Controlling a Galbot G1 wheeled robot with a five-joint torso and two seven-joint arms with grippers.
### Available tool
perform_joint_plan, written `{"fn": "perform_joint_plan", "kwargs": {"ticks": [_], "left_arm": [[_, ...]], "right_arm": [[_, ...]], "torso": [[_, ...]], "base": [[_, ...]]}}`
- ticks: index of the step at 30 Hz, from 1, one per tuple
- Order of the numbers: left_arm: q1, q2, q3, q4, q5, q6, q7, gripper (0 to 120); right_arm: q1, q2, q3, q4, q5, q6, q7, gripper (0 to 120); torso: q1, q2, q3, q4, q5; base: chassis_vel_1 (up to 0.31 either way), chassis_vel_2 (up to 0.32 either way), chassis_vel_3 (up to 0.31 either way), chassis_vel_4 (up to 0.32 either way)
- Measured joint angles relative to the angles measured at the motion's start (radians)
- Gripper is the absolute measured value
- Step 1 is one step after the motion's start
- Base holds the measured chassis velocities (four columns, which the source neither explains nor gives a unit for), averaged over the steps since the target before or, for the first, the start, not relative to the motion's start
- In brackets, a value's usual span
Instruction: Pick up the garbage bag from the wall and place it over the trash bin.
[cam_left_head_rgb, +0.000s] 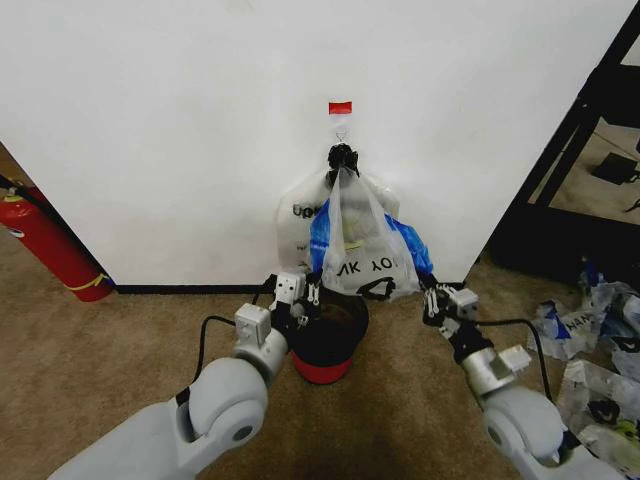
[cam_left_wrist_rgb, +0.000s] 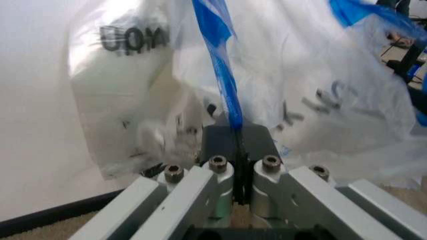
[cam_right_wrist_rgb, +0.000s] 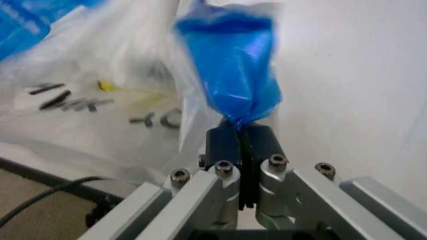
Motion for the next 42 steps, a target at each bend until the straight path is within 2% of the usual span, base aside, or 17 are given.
{"fn": "perform_joint_plan", "kwargs": {"ticks": [12,20,28,34,42], "left_arm": [[0.054,0.005,-0.042,-0.045,0.026,-0.007,0.004,0],[0.186,0.006,-0.064,-0.047,0.084,-0.026,0.022,0],[0.226,0.000,-0.077,-0.052,0.102,-0.035,0.027,0],[0.166,-0.002,-0.095,-0.066,0.091,-0.038,0.024,0],[0.096,0.030,-0.158,-0.141,0.015,-0.017,0.014,0]], "right_arm": [[-0.021,0.016,0.012,0.050,-0.006,-0.007,0.007,0],[-0.085,0.039,0.008,0.018,-0.060,0.023,-0.022,0],[-0.092,0.038,0.008,0.019,-0.066,0.026,-0.022,0],[-0.052,0.030,0.010,0.063,-0.028,0.007,0.005,0],[-0.007,0.005,0.022,0.213,0.141,-0.079,0.064,0]], "torso": [[0.000,0.000,0.000,0.0001,0.0000],[0.000,0.000,0.000,0.0001,0.0000],[0.000,0.000,0.000,0.0002,0.0000],[0.000,0.000,0.000,0.0001,0.0000],[0.000,0.000,0.000,0.0000,0.0000]], "base": [[0.000,0.000,0.000,0.000],[0.000,0.000,0.000,0.000],[0.000,0.000,0.000,0.000],[0.000,0.000,0.000,0.000],[0.000,0.000,0.000,0.000]]}}
